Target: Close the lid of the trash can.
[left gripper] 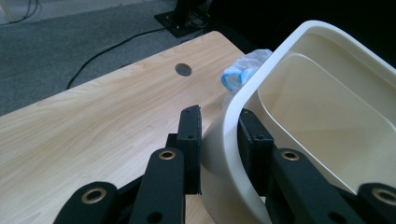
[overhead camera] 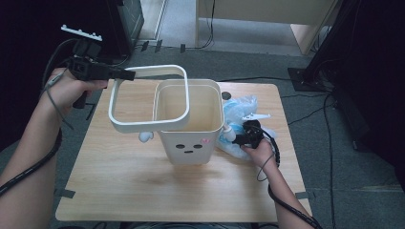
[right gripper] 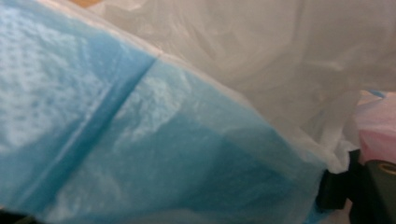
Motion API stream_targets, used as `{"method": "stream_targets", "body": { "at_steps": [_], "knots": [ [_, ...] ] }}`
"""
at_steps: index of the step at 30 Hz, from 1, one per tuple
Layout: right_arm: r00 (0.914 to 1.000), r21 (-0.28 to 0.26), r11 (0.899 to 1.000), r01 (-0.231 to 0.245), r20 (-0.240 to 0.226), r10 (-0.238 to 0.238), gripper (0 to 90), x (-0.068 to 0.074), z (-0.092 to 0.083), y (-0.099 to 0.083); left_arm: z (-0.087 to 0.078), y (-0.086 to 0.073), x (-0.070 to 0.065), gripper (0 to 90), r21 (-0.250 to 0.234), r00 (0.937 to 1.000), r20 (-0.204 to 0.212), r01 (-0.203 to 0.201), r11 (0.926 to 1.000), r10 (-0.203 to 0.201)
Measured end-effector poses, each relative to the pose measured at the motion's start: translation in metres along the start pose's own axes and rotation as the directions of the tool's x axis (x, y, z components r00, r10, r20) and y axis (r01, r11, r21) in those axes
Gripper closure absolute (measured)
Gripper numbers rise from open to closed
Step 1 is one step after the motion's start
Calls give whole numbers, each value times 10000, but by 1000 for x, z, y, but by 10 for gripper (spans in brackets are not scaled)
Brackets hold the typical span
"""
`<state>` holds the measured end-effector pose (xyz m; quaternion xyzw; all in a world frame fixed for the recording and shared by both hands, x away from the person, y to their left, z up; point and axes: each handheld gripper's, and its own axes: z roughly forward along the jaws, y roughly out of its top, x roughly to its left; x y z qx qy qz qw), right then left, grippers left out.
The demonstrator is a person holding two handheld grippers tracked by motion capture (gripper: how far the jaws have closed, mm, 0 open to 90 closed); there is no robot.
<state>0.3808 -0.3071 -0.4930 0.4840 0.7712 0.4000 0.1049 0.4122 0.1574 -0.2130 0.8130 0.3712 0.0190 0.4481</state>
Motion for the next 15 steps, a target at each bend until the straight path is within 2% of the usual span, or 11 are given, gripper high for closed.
{"method": "stream_targets", "body": {
  "at_steps": [15],
  "knots": [
    [10000,14,10000,-3,-8,3,258,0,0,0,30,8,-9,736,332,9999,165,21,9994,-26]
  ]
}}
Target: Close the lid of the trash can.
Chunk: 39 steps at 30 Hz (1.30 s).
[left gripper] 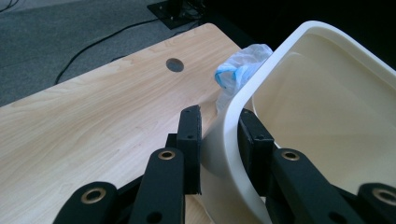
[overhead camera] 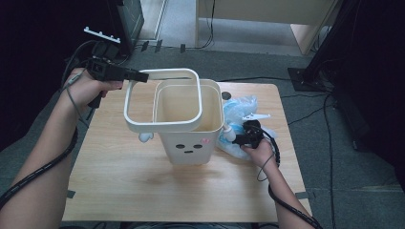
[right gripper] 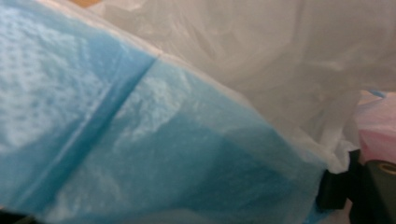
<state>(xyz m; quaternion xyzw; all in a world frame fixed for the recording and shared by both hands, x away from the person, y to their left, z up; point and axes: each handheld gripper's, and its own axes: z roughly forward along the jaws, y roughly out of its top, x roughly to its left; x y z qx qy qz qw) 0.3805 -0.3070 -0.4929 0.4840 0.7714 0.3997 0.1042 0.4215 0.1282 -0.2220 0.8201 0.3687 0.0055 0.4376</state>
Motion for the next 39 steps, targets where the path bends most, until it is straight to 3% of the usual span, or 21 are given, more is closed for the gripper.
{"method": "stream_targets", "body": {
  "at_steps": [24,39],
  "knots": [
    [10000,8,10000,-14,58,14,257,1,0,0,33,14,-16,733,41,9988,418,258,9997,-259],
    [10000,13,10000,-21,65,20,257,1,0,0,46,17,-25,731,127,9982,586,124,9998,-131]
  ]
}}
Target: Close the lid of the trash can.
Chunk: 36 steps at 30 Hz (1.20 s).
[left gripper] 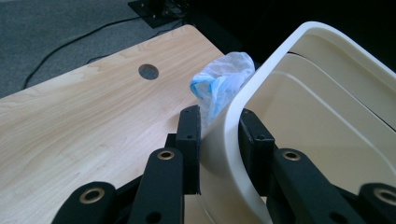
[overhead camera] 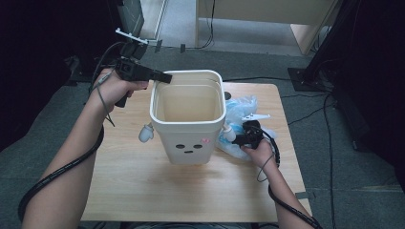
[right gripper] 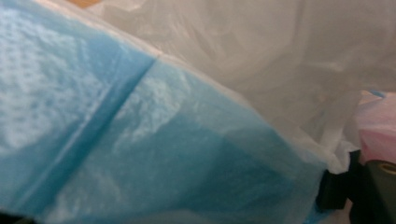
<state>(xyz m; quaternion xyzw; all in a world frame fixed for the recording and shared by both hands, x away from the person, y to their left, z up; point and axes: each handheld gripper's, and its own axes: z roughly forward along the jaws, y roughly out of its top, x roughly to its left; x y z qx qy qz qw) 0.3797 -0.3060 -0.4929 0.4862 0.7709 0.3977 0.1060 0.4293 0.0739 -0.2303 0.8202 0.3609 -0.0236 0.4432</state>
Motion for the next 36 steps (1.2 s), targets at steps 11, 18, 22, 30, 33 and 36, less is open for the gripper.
{"method": "stream_targets", "body": {
  "at_steps": [11,18,22,30,33,36],
  "knots": [
    [10000,8,10000,2,-19,-2,256,0,0,0,2,-5,3,738,125,10000,-27,0,9999,0],
    [10000,48,10000,-51,-21,51,256,0,0,0,0,-4,-2,733,139,9999,-50,-89,9999,90],
    [10000,28,10000,16,10,-16,256,0,0,0,0,-6,0,732,-8,10000,-40,-27,10000,27],
    [10000,21,10000,14,5,-14,255,0,1,0,-4,-4,-2,728,-111,9999,-62,-102,9999,102],
    [10000,17,10000,10,1,-10,255,0,1,0,-5,-3,-3,726,-149,9998,-92,-162,9998,161],
    [10000,27,10000,8,13,-8,255,0,1,0,-8,-2,-5,722,-278,9998,-20,-216,9994,216]
  ]
}}
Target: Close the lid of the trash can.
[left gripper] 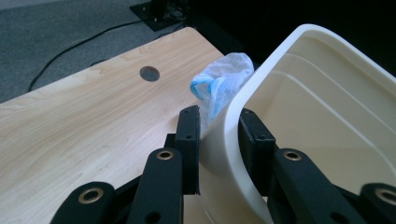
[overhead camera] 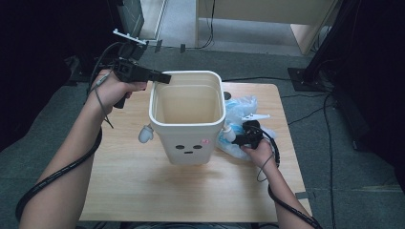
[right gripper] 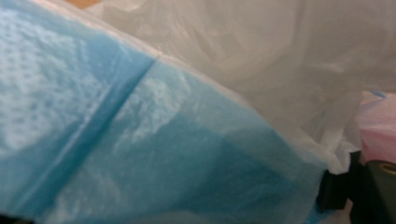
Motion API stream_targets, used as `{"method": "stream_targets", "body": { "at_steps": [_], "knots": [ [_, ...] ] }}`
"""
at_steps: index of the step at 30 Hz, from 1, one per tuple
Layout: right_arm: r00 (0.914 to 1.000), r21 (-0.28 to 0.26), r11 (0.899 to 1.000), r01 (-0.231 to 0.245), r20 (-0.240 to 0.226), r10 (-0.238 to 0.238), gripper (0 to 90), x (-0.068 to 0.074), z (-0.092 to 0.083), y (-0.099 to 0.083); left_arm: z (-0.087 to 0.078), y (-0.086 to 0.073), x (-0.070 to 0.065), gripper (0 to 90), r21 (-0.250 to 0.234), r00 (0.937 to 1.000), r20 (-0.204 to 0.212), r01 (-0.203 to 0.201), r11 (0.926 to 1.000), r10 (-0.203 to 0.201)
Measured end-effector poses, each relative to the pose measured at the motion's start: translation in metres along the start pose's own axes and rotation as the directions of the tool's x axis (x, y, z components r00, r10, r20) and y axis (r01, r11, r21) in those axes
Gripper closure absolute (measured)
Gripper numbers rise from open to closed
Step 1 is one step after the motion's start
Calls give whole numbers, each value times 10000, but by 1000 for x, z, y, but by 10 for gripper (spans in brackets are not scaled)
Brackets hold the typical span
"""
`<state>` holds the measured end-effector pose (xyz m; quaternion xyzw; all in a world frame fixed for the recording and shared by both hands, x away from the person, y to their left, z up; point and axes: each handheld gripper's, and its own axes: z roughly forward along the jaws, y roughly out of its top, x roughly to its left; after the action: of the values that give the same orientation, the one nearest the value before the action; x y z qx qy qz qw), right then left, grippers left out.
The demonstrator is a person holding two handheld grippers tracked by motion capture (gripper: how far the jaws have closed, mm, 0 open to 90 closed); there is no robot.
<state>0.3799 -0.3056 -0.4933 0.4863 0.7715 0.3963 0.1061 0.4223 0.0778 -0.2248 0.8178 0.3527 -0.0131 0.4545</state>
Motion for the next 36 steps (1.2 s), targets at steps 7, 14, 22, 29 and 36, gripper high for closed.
{"method": "stream_targets", "body": {
  "at_steps": [7,14,22,29,36],
  "knots": [
    [10000,-9,10000,16,8,-16,254,0,0,0,-4,1,-1,721,-67,10000,-68,-50,10000,50],
    [10000,-10,10000,13,6,-13,254,0,0,0,4,1,-2,713,-116,9999,-122,6,9999,-7],
    [10000,-12,10000,20,4,-20,254,0,0,0,7,-3,3,710,56,9998,-148,122,9999,-121],
    [10000,-1,10000,9,-24,-9,254,0,0,0,10,-8,7,659,136,10000,-50,-43,9999,44],
    [10000,-2,10000,13,-17,-13,254,0,0,0,5,-9,4,621,81,9985,82,-550,9985,549]
  ]
}}
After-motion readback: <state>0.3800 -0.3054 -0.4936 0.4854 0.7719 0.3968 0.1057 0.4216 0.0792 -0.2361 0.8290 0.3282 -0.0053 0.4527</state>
